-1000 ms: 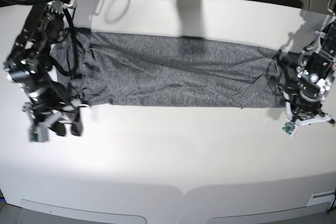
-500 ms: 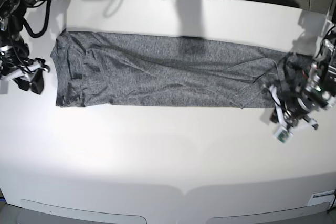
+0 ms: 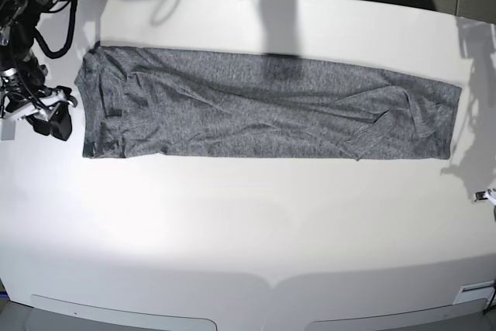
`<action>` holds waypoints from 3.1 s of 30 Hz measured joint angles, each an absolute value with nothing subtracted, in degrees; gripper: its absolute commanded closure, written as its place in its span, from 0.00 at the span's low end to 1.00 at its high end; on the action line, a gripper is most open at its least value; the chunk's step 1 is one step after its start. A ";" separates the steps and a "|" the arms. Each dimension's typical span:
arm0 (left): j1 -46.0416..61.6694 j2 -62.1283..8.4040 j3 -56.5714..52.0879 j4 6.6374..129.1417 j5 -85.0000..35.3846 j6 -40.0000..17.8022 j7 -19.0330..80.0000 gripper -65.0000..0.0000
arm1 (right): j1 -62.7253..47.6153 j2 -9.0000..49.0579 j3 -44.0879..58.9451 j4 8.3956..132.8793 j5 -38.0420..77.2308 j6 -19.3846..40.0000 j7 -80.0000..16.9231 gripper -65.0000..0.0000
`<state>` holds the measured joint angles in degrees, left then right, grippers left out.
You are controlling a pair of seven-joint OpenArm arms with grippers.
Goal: Fold the T-shirt properly
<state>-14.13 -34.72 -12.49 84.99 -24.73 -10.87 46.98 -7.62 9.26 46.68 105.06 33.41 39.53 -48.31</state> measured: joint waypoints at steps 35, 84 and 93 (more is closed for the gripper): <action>-14.13 -34.74 -12.49 84.99 -18.85 -10.90 46.52 1.00 | -7.16 9.23 46.68 105.06 34.89 39.53 -48.95 0.58; -25.71 -47.64 -12.67 45.98 -50.92 -39.62 65.08 0.31 | -7.16 9.37 46.68 105.08 38.13 39.53 -49.98 0.58; -25.19 -40.32 -12.64 45.84 -46.87 -39.64 66.17 0.31 | -7.16 9.34 46.57 105.08 38.33 39.53 -50.04 0.58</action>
